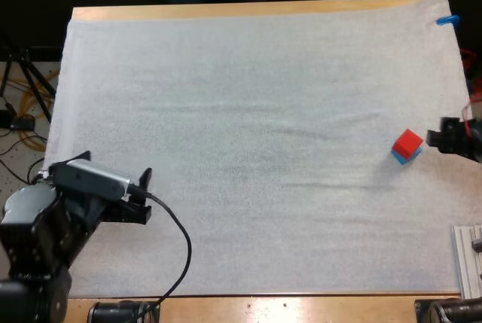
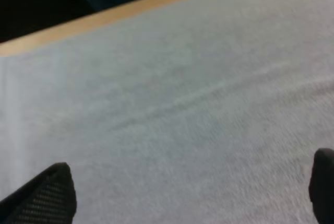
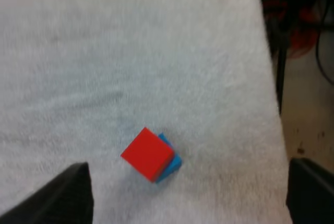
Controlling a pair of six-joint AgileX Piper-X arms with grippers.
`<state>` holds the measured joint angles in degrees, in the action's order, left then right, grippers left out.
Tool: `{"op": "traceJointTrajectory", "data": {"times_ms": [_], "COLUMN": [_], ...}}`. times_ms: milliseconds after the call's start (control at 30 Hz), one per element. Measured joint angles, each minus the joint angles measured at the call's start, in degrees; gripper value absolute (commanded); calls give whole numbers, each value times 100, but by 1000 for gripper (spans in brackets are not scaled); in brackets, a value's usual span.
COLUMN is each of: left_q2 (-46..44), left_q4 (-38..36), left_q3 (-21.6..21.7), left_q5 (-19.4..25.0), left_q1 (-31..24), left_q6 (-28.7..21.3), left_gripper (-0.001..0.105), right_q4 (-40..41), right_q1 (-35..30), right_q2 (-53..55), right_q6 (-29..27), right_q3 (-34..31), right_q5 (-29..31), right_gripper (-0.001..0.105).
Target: Stack red cube on blue cube
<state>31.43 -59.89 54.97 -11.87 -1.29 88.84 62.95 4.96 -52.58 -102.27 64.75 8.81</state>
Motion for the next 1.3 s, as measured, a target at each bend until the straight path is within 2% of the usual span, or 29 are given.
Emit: {"op": "traceJointTrajectory", "data": {"times_ms": [300, 533, 867, 1033, 1300], "left_q2": [-494, -1455, -3010, -3227, -3227], "left_q4": [-348, -348, -762, -926, -1519], "left_q3": [127, 127, -388, -456, -470], "left_q5": [134, 134, 129, 22, -83], "left_q1": [0, 0, 0, 0, 0], "left_q6": [64, 199, 199, 199, 267], "left_gripper": [87, 87, 87, 87, 87], "right_q4": [13, 12, 23, 201, 518], "right_q1": [1, 1, 1, 1, 1], "right_q2": [1564, 3057, 4797, 5292, 5308], "right_q6": [-57, -44, -44, 78, 66], "right_q3": [-665, -1354, -2037, -2224, -2234], "right_q5": [15, 15, 15, 1, -9], "right_gripper": [72, 72, 72, 72, 72]}}
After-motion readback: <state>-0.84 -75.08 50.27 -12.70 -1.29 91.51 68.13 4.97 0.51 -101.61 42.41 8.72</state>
